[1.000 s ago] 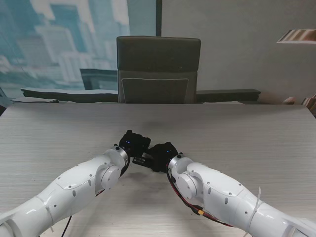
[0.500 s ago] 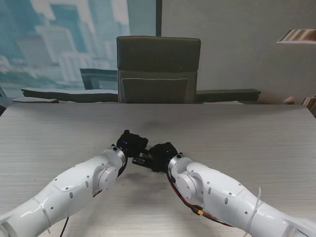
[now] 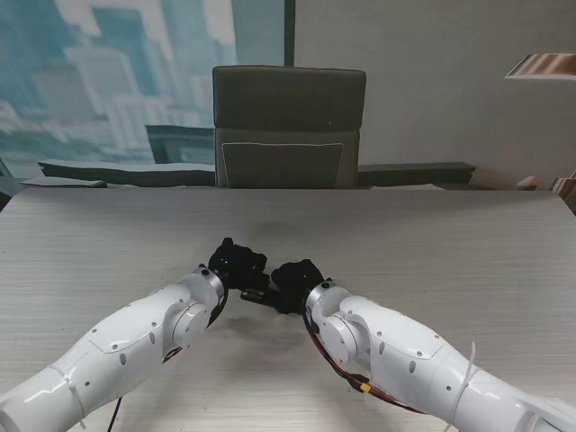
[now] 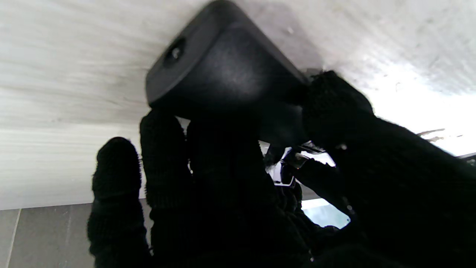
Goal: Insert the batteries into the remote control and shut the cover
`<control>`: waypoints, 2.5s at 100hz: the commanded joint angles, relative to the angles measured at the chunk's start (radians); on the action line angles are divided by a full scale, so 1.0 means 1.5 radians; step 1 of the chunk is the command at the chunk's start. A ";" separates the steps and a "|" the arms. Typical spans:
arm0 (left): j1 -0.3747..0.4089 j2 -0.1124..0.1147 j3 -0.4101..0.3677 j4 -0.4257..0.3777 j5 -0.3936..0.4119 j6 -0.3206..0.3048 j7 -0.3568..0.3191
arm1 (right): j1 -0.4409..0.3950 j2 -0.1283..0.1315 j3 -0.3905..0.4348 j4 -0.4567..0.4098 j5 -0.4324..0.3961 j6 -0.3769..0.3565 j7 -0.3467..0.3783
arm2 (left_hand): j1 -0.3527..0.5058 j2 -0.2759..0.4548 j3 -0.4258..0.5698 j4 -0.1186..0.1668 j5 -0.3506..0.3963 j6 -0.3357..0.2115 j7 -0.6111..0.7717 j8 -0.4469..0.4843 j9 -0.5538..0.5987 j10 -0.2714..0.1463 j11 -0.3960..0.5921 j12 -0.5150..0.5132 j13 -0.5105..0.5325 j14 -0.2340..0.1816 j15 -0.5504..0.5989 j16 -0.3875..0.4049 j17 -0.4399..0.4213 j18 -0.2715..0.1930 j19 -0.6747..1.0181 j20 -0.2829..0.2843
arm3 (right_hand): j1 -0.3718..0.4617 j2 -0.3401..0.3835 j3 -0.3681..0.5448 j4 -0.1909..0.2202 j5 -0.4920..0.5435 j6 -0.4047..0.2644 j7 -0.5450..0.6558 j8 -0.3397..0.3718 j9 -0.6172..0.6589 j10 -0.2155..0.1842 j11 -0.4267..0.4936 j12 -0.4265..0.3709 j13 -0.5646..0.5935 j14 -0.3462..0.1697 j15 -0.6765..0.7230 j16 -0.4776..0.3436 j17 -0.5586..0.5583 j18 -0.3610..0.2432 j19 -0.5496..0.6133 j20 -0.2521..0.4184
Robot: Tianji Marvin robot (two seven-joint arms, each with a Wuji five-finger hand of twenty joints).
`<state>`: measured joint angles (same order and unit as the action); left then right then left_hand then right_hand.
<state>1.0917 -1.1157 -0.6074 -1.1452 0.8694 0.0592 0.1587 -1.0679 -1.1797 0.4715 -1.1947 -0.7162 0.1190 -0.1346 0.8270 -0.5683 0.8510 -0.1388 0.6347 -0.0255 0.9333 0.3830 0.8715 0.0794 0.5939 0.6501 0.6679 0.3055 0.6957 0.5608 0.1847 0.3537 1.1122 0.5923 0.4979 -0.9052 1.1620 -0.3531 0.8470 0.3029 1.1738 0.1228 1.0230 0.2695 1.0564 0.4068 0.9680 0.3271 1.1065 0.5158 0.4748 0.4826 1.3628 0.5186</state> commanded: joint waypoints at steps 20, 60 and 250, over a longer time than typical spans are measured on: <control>0.020 0.012 -0.004 -0.009 0.018 -0.005 -0.030 | -0.024 0.003 -0.014 0.015 0.000 -0.001 0.026 | -0.012 -0.010 0.031 -0.008 -0.016 0.004 -0.034 -0.001 -0.021 -0.012 -0.023 -0.057 -0.022 -0.018 -0.020 -0.007 -0.018 -0.014 -0.020 -0.017 | 0.059 0.035 0.066 0.034 0.071 -0.167 -0.010 -0.016 -0.005 -0.020 0.014 -0.002 -0.011 -0.007 0.001 0.000 -0.007 0.013 0.007 -0.001; 0.048 0.027 -0.038 -0.045 0.058 -0.015 -0.043 | -0.022 0.003 -0.015 0.014 -0.001 -0.004 0.028 | 0.000 0.004 0.009 -0.008 -0.014 -0.001 -0.040 -0.005 -0.021 -0.010 -0.029 -0.062 -0.025 -0.017 -0.025 -0.010 -0.022 -0.014 -0.026 -0.020 | 0.059 0.036 0.065 0.035 0.070 -0.168 -0.010 -0.016 -0.005 -0.020 0.014 -0.002 -0.012 -0.008 0.001 0.000 -0.007 0.013 0.007 -0.001; 0.160 0.055 -0.166 -0.133 0.169 -0.141 0.002 | -0.017 0.000 -0.018 0.018 0.000 -0.002 0.023 | -0.106 -0.001 0.053 -0.001 0.027 -0.031 -0.150 -0.001 -0.098 -0.004 -0.023 -0.167 -0.048 -0.039 -0.071 -0.027 -0.061 -0.011 -0.091 -0.058 | 0.060 0.036 0.065 0.035 0.071 -0.166 -0.010 -0.017 -0.006 -0.019 0.014 -0.002 -0.013 -0.006 0.000 0.000 -0.008 0.013 0.007 -0.001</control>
<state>1.3249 -1.0355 -0.8563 -1.3337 1.1216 -0.1462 0.1834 -1.0650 -1.1807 0.4639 -1.1970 -0.7183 0.1189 -0.1327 0.6391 -0.5333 0.9428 -0.1011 0.6338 -0.0265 0.6506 0.3689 0.7122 0.0759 0.5560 0.4073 0.5821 0.2672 0.6046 0.5327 0.1091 0.3413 0.9899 0.5300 0.4979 -0.9053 1.1620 -0.3532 0.8469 0.3029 1.1742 0.1250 1.0197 0.2694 1.0564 0.4063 0.9588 0.3271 1.1058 0.5159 0.4744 0.4826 1.3628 0.5185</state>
